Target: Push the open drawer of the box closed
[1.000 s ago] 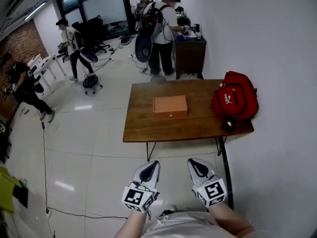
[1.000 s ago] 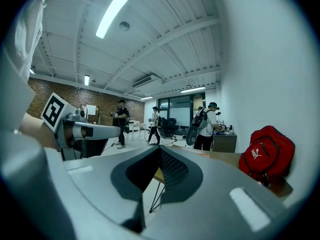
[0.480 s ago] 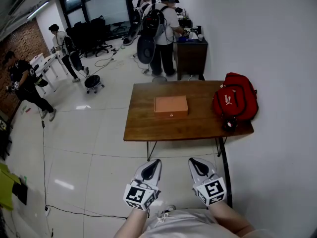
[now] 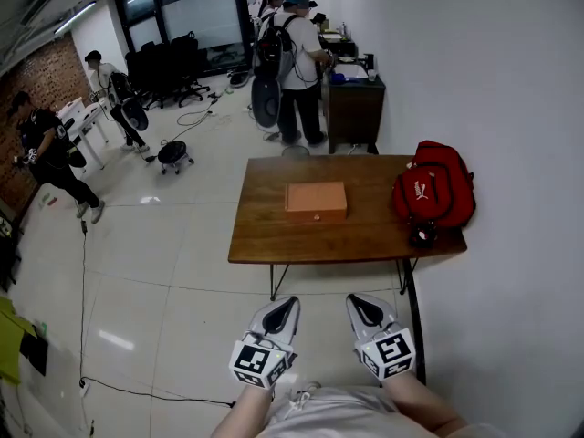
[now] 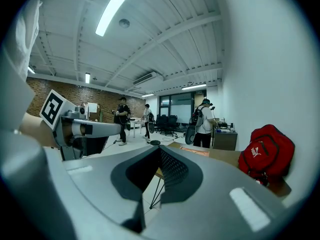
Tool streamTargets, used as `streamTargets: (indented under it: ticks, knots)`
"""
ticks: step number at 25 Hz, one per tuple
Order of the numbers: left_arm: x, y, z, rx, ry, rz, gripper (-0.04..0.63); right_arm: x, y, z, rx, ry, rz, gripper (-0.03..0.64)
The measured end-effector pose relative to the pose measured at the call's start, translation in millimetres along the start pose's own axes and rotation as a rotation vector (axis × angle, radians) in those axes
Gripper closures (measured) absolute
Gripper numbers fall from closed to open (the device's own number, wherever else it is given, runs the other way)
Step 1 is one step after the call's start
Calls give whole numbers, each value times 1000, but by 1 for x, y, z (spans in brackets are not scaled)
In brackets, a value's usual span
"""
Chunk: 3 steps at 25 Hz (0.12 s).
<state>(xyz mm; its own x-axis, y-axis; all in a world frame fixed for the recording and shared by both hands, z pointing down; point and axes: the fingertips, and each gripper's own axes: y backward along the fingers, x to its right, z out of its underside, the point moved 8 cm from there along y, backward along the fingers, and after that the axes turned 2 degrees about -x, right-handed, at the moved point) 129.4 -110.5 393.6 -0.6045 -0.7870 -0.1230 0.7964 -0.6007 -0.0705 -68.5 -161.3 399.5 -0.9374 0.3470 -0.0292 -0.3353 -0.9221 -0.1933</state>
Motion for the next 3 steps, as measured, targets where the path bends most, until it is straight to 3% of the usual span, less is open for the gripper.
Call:
streamTargets:
  ticks: [3]
  knots:
    - [-1,0,1,-4,0,0,589,0,-1,-2,2,7,2,611]
